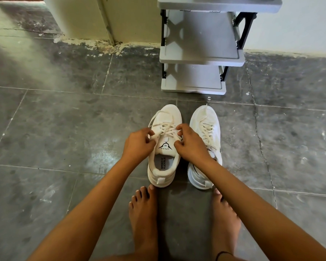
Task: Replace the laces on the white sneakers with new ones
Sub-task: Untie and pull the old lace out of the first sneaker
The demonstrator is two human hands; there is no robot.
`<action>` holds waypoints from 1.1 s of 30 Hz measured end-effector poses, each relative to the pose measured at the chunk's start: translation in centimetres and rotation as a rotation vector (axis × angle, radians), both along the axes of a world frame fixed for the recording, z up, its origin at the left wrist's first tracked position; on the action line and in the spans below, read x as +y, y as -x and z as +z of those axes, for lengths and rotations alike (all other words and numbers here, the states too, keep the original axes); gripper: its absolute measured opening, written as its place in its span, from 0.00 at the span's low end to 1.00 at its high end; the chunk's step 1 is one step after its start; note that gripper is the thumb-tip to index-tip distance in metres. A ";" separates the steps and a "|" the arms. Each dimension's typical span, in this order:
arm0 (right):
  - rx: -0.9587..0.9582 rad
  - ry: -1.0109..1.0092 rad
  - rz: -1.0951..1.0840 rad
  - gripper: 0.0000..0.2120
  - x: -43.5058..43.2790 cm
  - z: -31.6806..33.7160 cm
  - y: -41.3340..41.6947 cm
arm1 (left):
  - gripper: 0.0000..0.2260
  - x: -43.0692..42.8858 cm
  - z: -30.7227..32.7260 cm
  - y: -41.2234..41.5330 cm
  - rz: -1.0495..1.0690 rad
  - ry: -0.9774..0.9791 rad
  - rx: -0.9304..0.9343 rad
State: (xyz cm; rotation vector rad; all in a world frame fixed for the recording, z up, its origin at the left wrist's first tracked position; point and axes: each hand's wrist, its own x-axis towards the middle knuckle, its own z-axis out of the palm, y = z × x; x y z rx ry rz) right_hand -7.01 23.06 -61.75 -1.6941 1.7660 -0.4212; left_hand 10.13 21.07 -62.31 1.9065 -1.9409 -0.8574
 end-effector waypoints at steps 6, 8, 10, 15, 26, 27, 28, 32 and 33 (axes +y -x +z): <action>0.257 0.050 0.195 0.25 1.3 -0.7 -0.9 | 0.15 0.0 0.0 1.4 -0.212 0.159 -0.243; 0.294 0.057 0.222 0.26 1.8 -1.2 -1.1 | 0.15 -0.5 0.0 1.9 -0.233 0.155 -0.318; 0.314 0.066 0.232 0.27 2.2 -1.6 -1.3 | 0.13 -1.0 0.3 2.5 -0.264 0.145 -0.394; 0.413 0.038 0.272 0.28 2.5 -2.3 -1.7 | 0.10 -1.8 0.6 3.8 -0.293 0.106 -0.484; 0.508 0.015 0.278 0.28 2.6 -2.6 -2.1 | 0.06 -3.2 2.3 3.4 -0.084 -0.143 0.102; 0.500 0.014 0.269 0.28 2.6 -2.7 -2.0 | 0.09 -3.2 2.0 2.9 -0.166 -0.089 -0.038; 0.489 0.016 0.254 0.28 2.7 -2.8 -2.0 | 0.11 -3.3 1.8 2.4 -0.236 -0.058 -0.139; 0.470 0.020 0.235 0.28 2.8 -3.0 -2.0 | 0.11 -2.2 1.1 2.5 -0.324 0.100 -0.388; 0.467 0.016 0.236 0.28 2.8 -2.9 -2.0 | 0.11 -2.0 0.9 2.8 -0.336 0.150 -0.442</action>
